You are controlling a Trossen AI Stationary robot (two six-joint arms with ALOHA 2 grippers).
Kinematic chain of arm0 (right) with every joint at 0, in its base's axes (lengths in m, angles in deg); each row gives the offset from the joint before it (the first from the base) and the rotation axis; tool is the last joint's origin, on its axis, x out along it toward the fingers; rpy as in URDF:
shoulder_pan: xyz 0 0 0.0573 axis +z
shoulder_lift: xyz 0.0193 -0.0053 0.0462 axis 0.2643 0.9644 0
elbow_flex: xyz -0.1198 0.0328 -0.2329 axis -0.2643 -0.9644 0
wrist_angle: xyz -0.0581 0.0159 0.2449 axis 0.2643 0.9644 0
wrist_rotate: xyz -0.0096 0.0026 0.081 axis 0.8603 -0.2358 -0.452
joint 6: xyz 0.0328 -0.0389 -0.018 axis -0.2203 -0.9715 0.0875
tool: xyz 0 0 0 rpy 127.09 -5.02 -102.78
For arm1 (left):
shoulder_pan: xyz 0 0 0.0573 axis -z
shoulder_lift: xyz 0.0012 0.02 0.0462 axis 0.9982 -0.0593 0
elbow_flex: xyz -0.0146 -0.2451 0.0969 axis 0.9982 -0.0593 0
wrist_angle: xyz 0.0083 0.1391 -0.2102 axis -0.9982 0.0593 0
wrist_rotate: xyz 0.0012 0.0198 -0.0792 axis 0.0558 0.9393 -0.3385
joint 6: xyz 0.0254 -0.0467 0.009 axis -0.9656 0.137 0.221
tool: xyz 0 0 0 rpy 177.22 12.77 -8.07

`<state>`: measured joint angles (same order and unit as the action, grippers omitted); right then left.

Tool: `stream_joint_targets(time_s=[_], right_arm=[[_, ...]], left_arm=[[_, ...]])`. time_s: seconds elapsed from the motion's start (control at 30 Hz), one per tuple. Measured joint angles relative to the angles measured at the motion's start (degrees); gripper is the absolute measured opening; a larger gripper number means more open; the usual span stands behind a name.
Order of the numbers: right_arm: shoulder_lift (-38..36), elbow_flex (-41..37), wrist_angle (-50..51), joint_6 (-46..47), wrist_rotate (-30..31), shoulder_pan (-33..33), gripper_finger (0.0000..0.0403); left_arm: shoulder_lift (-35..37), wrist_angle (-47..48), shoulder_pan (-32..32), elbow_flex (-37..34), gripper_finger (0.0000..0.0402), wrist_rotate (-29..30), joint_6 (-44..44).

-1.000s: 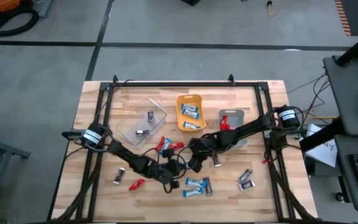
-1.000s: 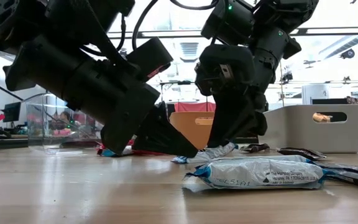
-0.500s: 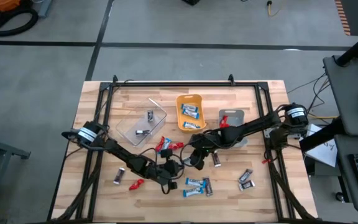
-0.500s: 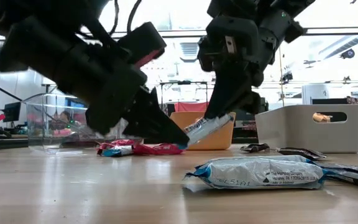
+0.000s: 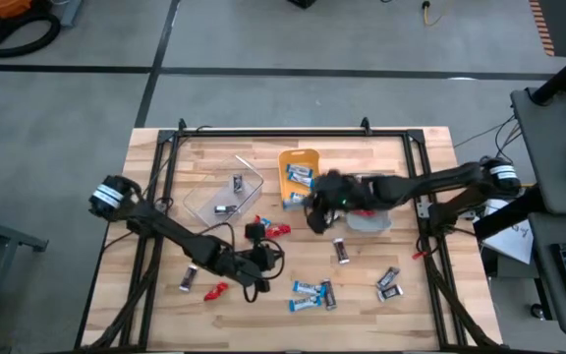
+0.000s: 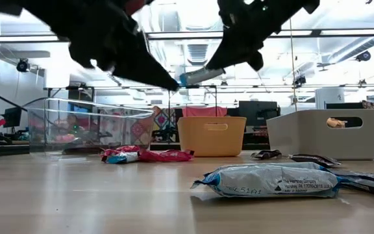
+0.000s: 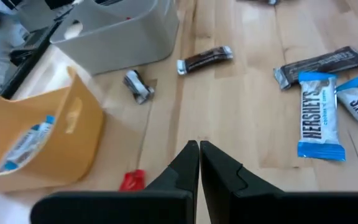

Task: Organize candy in baskets
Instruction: Put the white chocolate into the yellow bin

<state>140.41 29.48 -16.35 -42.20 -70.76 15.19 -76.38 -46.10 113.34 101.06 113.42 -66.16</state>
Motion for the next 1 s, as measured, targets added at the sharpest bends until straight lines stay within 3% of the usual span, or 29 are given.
stream_joint_targets(time_s=[0.2,0.53,1.0], right_arm=[[-0.8,0.0,0.7,-7.3,9.1,-6.8,0.0017],[6.5,0.0,-0.2,-12.3,8.9,-15.1,0.0019],[9.8,0.0,-0.6,-15.8,8.3,-15.9,0.0048]], left_arm=[[6.9,4.4,0.2,0.0,0.0000,0.0,1.1],[12.9,10.0,0.9,0.1,0.0000,-0.2,4.5],[16.6,18.2,1.2,0.1,0.0000,-4.1,10.7]])
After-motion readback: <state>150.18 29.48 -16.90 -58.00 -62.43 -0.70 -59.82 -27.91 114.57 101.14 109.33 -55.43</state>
